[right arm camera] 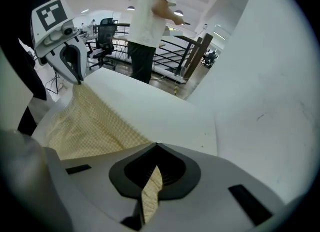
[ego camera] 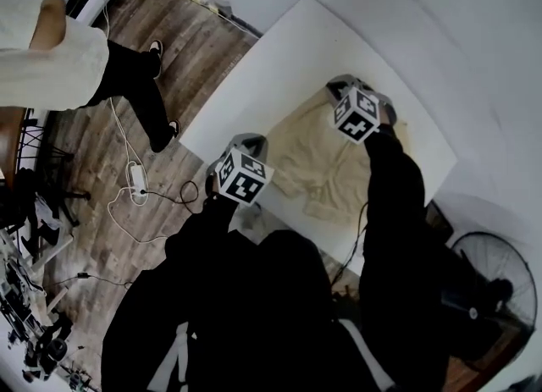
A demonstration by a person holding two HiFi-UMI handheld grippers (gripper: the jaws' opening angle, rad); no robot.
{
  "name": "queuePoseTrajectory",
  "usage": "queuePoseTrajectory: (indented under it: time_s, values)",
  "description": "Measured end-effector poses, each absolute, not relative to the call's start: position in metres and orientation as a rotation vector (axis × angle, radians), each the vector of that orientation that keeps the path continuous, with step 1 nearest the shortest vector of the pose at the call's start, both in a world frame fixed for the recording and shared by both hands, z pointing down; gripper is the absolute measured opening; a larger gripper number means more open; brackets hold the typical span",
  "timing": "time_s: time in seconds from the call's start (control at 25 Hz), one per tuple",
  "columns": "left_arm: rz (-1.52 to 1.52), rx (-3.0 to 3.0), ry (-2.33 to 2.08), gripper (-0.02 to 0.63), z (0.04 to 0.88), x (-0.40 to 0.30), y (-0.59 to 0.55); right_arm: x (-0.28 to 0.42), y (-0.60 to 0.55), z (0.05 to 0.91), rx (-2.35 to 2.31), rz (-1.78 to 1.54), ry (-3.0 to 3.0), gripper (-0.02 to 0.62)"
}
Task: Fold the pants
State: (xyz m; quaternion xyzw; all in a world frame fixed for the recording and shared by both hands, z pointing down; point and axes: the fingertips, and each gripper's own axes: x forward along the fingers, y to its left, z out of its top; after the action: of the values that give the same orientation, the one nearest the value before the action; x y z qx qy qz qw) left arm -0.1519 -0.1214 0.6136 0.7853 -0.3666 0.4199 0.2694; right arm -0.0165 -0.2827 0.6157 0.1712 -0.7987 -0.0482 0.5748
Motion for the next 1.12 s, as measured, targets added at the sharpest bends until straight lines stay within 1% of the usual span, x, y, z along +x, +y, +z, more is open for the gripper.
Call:
queuePoseTrajectory:
  time_s: [0.56, 0.84, 1.12]
  values:
    - [0.920, 2.241, -0.748, 0.009, 0.538, -0.086, -0.069, 0.027, -0.252, 0.541, 0.585, -0.099, -1.829, 0.002]
    - [0.953, 2.283, -0.634, 0.009, 0.530, -0.035, -0.048, 0.074, -0.238, 0.541, 0.672, -0.068, -1.833, 0.002]
    - [0.849, 2.278, -0.541, 0.008, 0.521, 0.013, -0.028, 0.112, -0.221, 0.530, 0.781, -0.052, -1.841, 0.002]
